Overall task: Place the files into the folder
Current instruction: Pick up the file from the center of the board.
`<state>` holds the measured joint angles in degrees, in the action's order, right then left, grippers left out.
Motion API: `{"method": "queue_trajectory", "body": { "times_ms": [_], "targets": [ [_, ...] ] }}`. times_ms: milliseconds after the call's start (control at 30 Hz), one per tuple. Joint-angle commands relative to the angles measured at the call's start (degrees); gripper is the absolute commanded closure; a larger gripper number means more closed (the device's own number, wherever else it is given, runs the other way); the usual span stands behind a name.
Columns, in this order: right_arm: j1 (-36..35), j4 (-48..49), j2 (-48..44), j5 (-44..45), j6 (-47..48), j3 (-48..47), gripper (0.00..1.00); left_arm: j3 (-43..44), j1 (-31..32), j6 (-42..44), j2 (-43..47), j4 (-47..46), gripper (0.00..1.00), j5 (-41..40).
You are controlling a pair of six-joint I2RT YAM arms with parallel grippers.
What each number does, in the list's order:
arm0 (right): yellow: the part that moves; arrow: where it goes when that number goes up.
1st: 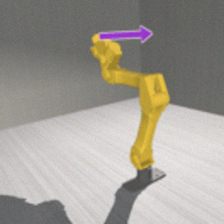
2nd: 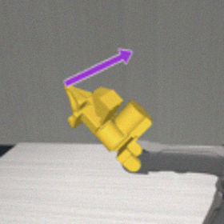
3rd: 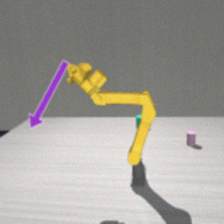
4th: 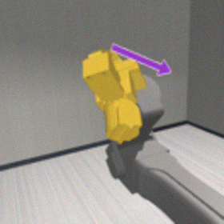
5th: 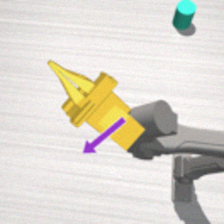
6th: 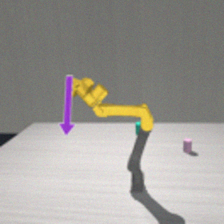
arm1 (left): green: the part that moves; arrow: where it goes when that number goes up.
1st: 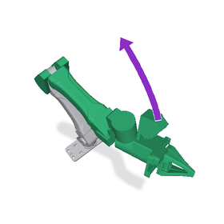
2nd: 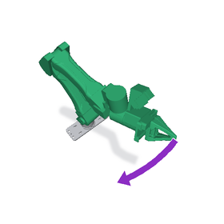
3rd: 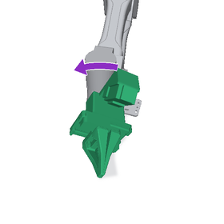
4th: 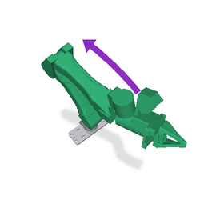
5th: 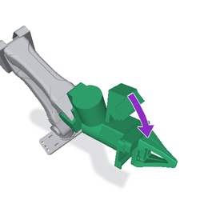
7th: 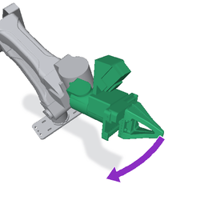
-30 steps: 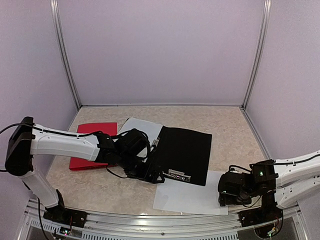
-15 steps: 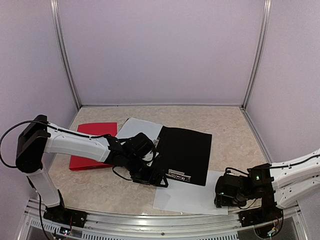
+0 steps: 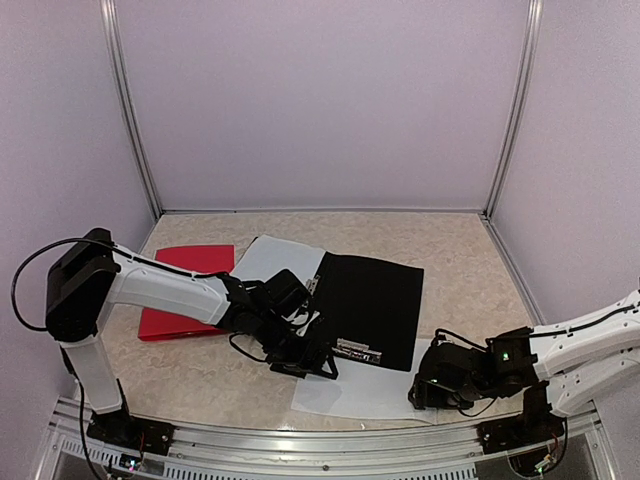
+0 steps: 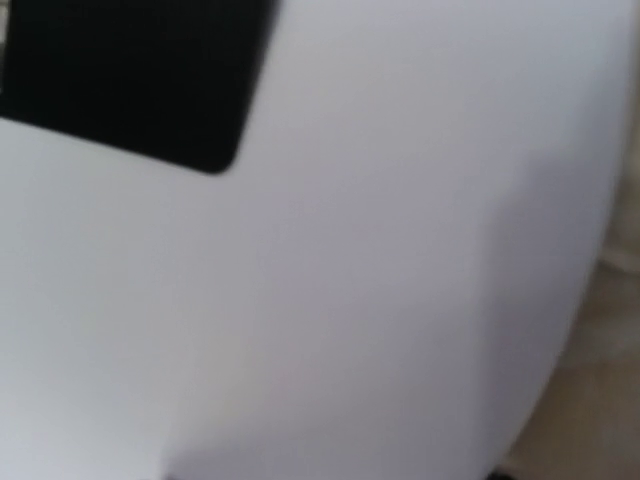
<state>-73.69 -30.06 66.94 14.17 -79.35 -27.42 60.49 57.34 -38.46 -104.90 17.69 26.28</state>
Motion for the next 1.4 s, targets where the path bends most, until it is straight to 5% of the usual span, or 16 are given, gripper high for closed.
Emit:
{"method": "queue_trajectory", "body": {
  "times_ms": [0,267,800,1033,1367],
  "targets": [
    [0.2,1.0,2.3,-3.9,-1.7,2.9,0.32,-1.2,0.0,-0.6,-2.7,0.2,0.13,2.2],
    [-1.1,0.0,1.1,-2.1,-4.5,2.5,0.42,-2.6,0.5,-0.5,-2.3,-0.4,0.14,2.0],
    [-1.6,-9.4,-1.7,1.5,-4.2,-2.8,1.00,-1.1,0.3,1.4,-0.6,2.1,0.14,-0.3],
    [-1.7,-14.1,-1.8,2.6,-4.5,-5.1,1.00,-0.9,-0.2,2.4,0.2,3.0,0.13,-1.0],
    [-6.3,-39.4,-2.6,4.7,-12.9,-16.3,1.00,0.5,-1.5,5.5,4.2,5.9,0.09,-4.7]
  ]
}}
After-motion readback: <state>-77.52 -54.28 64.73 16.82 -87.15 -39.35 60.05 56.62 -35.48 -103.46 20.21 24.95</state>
